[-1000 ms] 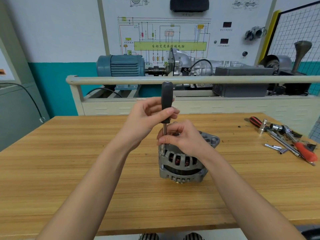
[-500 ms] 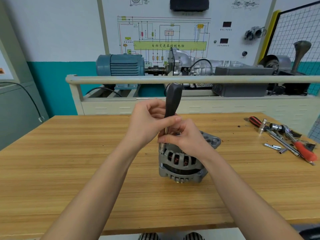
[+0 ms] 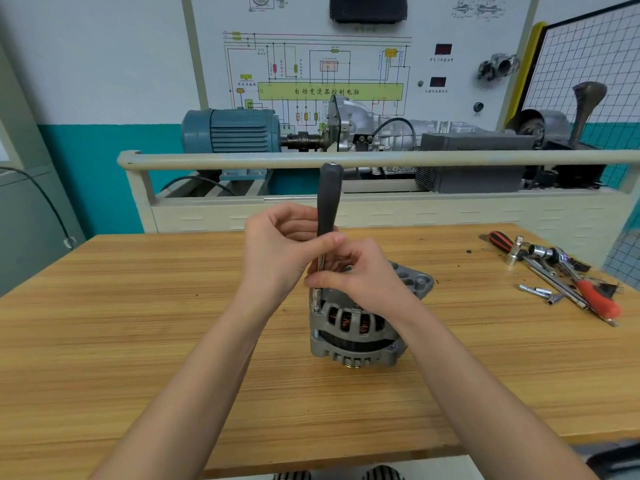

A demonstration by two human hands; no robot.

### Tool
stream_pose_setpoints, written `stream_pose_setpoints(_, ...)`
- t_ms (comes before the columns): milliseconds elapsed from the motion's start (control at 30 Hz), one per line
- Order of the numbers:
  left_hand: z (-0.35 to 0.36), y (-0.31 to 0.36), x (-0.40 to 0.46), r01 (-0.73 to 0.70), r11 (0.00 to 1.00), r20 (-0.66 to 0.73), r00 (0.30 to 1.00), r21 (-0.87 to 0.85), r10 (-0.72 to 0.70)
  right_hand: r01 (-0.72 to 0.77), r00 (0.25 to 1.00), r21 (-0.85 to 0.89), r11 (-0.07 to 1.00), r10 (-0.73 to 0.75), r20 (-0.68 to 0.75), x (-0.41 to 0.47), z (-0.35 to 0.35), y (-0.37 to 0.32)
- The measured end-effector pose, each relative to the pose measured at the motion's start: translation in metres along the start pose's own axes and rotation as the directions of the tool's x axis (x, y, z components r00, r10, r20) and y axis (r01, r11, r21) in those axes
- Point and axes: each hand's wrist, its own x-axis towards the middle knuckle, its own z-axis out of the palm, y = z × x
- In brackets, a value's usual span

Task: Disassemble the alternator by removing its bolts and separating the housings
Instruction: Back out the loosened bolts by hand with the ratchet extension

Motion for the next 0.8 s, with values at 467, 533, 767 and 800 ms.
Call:
stream_pose_setpoints(467,-0.005,0.01,0.002,-0.001,0.996,0.127,0.992,-0.094,0.013,0.004,1.0,-0.028,1.0,-0.004,0.011,-0.002,0.002,-0.002)
stream_pose_setpoints(533,-0.001,0.01,0.001,-0.032,0.997,0.11,0.993,-0.067,0.039,0.013,1.0,-0.005,1.0,-0.013,-0.003,-0.002,0.002,-0.001)
stream_pose_setpoints(767,-0.022,0.01,0.008,0.112,0.976,0.388,0.921,-0.188,-0.031,-0.009,0.998,0.003,1.0,0.008,0.063,-0.002,0.0,-0.001)
stream_pose_setpoints(800,-0.022,0.009,0.008,0.106,0.977,0.368,0.929,-0.186,-0.03,-0.006,0.997,-0.007,1.0,0.006,0.076,-0.003,-0.001,-0.001)
